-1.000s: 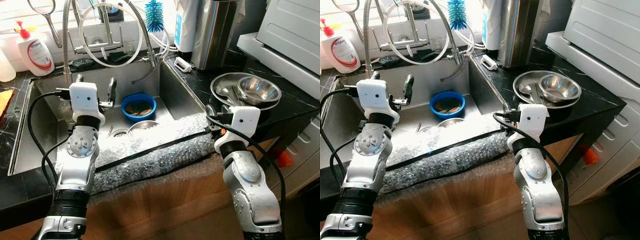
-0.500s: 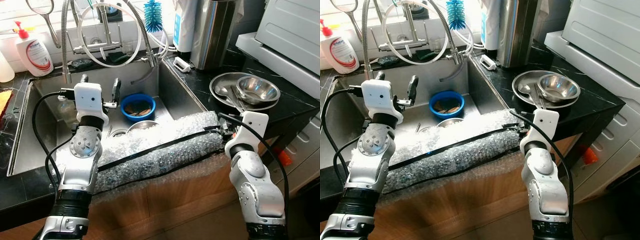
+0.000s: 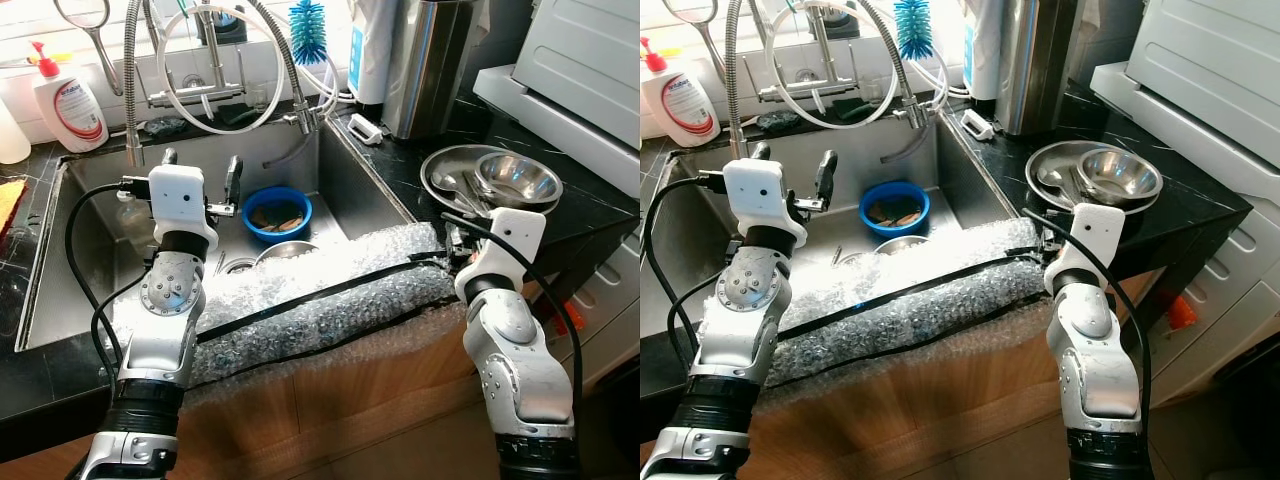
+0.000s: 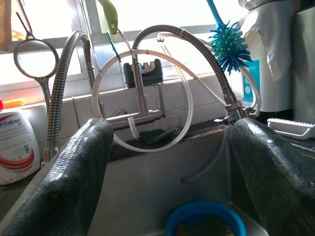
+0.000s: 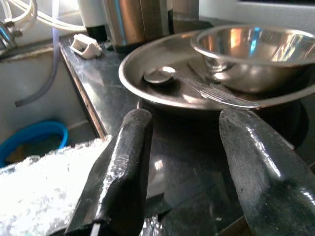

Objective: Kitchen organization

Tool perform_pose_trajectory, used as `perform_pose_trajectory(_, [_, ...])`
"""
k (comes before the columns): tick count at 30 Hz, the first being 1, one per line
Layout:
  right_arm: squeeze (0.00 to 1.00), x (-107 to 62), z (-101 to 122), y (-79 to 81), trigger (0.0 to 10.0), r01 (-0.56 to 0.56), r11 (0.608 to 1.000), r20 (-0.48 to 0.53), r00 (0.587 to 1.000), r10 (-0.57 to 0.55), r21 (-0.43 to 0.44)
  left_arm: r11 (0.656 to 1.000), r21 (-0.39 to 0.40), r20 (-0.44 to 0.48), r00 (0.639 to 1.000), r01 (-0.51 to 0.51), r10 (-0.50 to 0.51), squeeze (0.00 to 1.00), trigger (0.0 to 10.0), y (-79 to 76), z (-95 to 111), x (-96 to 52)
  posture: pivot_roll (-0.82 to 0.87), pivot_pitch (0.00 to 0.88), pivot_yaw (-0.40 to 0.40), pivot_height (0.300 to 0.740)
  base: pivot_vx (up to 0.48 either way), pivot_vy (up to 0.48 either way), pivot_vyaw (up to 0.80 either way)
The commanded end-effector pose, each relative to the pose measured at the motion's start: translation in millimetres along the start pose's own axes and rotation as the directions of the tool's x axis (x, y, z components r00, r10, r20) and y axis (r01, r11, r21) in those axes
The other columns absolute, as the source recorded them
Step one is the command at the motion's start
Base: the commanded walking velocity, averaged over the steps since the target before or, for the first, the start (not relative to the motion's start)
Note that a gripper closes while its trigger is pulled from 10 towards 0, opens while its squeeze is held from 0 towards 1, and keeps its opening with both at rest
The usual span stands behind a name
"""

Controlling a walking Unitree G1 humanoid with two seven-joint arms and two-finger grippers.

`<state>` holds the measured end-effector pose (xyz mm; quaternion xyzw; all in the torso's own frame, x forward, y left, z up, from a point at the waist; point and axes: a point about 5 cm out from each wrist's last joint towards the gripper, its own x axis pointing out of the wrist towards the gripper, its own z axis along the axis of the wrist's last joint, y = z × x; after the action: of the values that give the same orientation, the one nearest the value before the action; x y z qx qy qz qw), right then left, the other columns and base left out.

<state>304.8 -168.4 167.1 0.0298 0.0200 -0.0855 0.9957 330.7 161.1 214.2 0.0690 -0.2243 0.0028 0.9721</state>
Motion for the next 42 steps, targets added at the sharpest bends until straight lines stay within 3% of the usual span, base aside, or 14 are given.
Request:
perform_pose_trajectory(1, [0.0,1.7,4,3.9,10.0,-0.023,1.0,0.014,1.0,0.023,-0.01,1.0,0.006,0.012,1.0,0.003,-0.003,0.0,10.0,-1.7,5,1.9,-0.13,0.031,0.023,0.74,0.0,0.0,0.0])
perform_pose_trajectory(11, [0.0,-2.1,-11,25.7,10.0,-0.203,0.976,-0.084,0.977,0.196,-0.078,1.0,0.003,0.008,1.0,0.009,-0.009,0.0,10.0,-3.7,4,2.3,-0.12,0.037,0.023,0.74,0.0,0.0,0.0])
perform_pose_trajectory(22, [0.0,-1.1,-15,18.3,10.0,-0.135,0.99,-0.116,0.985,0.129,-0.047,1.0,0.005,0.007,1.0,0.012,-0.012,0.0,10.0,-4.2,4,2.5,-0.13,0.039,0.023,0.74,0.0,0.0,0.0])
perform_pose_trajectory(34, [0.0,2.1,-5,13.3,10.0,-0.073,0.997,-0.054,0.996,0.074,0.015,1.0,0.013,0.014,1.0,0.015,-0.015,0.0,10.0,-4.6,5,2.5,-0.12,0.038,0.022,0.74,0.0,0.0,0.0])
perform_pose_trajectory(35, [0.65,1.8,-4,14.0,10.0,-0.079,0.997,-0.051,0.995,0.08,0.013,1.0,0.014,0.014,1.0,0.016,-0.016,0.0,10.0,-5.1,5,2.1,-0.13,0.037,0.022,0.74,0.0,0.0,0.0])
perform_pose_trajectory(36, [0.78,1.6,-5,14.2,10.0,-0.074,0.997,-0.053,0.996,0.075,0.021,1.0,0.014,0.015,1.0,0.018,-0.018,0.0,10.0,-5.7,5,1.9,-0.13,0.037,0.022,0.74,0.0,0.0,0.0])
perform_pose_trajectory(38, [0.78,1.6,-5,14.3,10.0,-0.071,0.997,-0.053,0.996,0.073,0.026,1.0,0.015,0.015,1.0,0.019,-0.019,0.0,10.0,-6.0,5,1.9,-0.13,0.037,0.022,0.74,0.0,0.0,0.0])
perform_pose_trajectory(39, [1.0,1.8,-5,14.6,10.0,-0.073,0.997,-0.054,0.996,0.074,0.024,1.0,0.015,0.015,1.0,0.02,-0.02,0.0,10.0,-6.1,5,1.9,-0.13,0.037,0.022,0.74,0.0,0.0,0.0])
perform_pose_trajectory(42, [0.98,2.4,-6,16.5,10.0,-0.082,0.997,-0.058,0.995,0.083,0.014,1.0,0.015,0.016,1.0,0.023,-0.023,0.0,10.0,-6.8,5,1.7,-0.12,0.03,0.023,0.74,0.0,0.0,0.0])
